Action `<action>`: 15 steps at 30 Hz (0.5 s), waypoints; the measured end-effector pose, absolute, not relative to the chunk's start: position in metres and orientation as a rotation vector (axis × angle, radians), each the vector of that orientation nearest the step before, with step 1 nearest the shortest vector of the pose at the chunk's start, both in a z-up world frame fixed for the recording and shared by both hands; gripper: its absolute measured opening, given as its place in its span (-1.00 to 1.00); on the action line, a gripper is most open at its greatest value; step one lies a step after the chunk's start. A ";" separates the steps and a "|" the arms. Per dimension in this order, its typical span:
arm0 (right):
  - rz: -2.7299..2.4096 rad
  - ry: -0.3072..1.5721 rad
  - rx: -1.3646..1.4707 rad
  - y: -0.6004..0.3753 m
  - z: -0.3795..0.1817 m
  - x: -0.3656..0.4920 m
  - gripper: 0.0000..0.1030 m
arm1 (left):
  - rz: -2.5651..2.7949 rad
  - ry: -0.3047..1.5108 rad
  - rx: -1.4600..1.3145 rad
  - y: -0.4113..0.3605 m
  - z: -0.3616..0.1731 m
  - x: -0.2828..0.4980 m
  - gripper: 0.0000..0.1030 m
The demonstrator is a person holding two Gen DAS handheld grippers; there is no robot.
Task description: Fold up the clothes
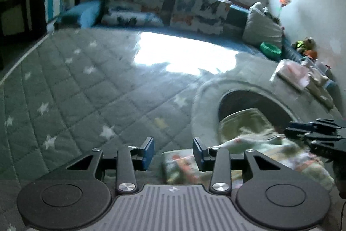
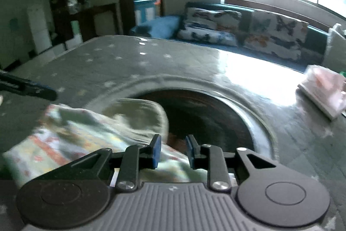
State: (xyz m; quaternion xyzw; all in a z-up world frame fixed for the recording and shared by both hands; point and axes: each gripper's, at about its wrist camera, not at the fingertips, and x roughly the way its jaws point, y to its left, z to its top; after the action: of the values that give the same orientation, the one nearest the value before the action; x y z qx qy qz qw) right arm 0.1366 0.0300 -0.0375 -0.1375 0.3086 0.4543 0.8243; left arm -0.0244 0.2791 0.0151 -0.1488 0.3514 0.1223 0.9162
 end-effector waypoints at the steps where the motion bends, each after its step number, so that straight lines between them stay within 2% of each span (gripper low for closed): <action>1: 0.989 0.659 -0.288 0.033 -0.036 0.134 -0.53 | 0.229 0.713 -0.304 0.272 0.018 -0.024 -0.20; 3: 1.024 0.667 -0.284 0.040 -0.036 0.130 -0.53 | 0.169 0.701 -0.314 0.258 0.019 -0.019 -0.32; 11: 1.029 0.690 -0.319 0.062 -0.052 0.128 -0.56 | 0.035 0.744 -0.402 0.231 -0.009 0.024 -0.43; 13: 1.020 0.685 -0.316 0.062 -0.053 0.129 -0.57 | 0.046 0.757 -0.421 0.234 -0.017 0.032 -0.55; 15: 1.007 0.674 -0.314 0.060 -0.052 0.130 -0.57 | 0.052 0.762 -0.440 0.237 -0.024 0.037 -0.57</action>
State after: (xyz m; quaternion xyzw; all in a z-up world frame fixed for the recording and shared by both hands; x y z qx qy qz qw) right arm 0.1296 0.0604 -0.0515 -0.1472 0.3154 0.4714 0.8104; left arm 0.0372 0.2372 -0.0239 -0.2128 0.3689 0.0249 0.9045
